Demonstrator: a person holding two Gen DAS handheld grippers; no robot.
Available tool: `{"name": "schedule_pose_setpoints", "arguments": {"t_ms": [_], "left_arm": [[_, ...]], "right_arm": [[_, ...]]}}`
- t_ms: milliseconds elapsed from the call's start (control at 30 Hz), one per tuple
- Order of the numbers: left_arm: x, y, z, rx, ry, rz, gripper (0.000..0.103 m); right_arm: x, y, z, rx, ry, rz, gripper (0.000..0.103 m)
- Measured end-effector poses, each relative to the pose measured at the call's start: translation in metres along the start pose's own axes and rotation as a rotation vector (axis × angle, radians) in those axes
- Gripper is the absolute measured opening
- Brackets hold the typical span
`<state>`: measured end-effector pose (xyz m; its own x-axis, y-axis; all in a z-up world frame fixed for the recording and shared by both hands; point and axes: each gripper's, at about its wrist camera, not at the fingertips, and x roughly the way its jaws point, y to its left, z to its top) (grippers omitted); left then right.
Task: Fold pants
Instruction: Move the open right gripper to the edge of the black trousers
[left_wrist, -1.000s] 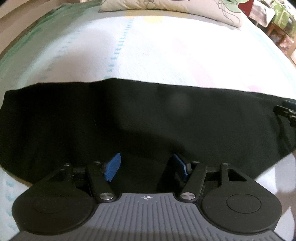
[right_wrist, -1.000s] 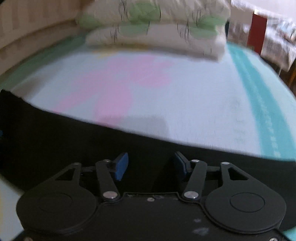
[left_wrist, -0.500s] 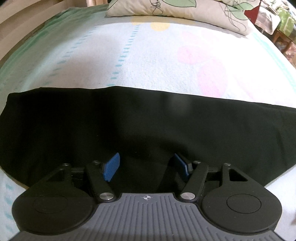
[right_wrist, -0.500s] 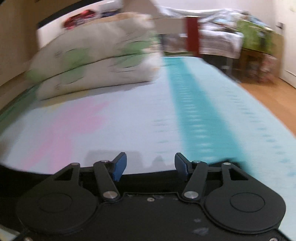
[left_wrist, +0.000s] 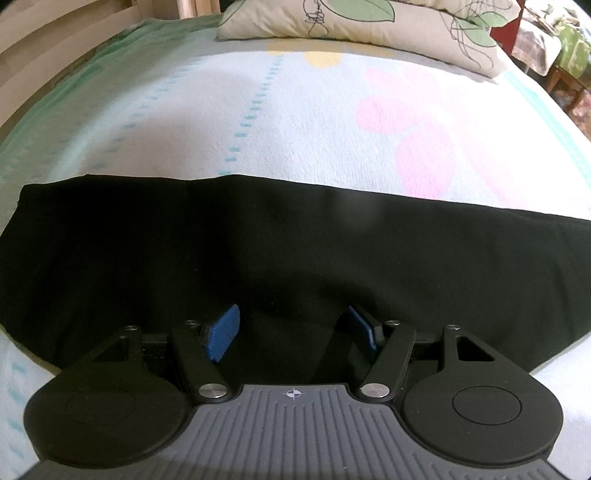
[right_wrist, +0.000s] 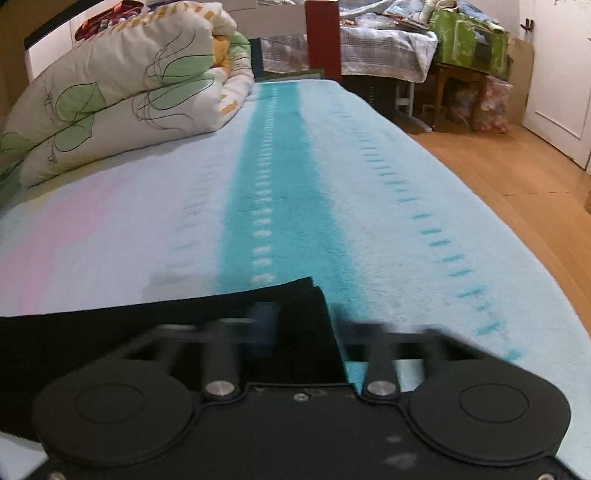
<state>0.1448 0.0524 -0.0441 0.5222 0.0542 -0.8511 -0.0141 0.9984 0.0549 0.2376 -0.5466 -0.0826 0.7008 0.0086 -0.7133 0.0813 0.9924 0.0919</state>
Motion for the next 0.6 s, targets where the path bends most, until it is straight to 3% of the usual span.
{"name": "schedule_pose_setpoints", "arguments": {"t_ms": [33,300,433,600], "left_arm": [[-0.001,0.000,0.000,-0.004,-0.008,0.007,0.054],[-0.043,-0.045,0.020,0.070,-0.175,-0.070,0.054],[-0.041,-0.084,0.029,0.103,-0.189,-0.140,0.054],[-0.028,-0.130,0.025,0.195,-0.194,-0.144,0.054]], "right_arm": [[0.001,0.000,0.000,-0.002,-0.005,-0.007,0.013],[-0.013,0.004,0.006,-0.010,-0.101,-0.006,0.012],[-0.009,0.003,0.019,0.001,-0.127,0.000,0.012],[0.002,0.000,0.024,0.003,-0.135,-0.010,0.012]]}}
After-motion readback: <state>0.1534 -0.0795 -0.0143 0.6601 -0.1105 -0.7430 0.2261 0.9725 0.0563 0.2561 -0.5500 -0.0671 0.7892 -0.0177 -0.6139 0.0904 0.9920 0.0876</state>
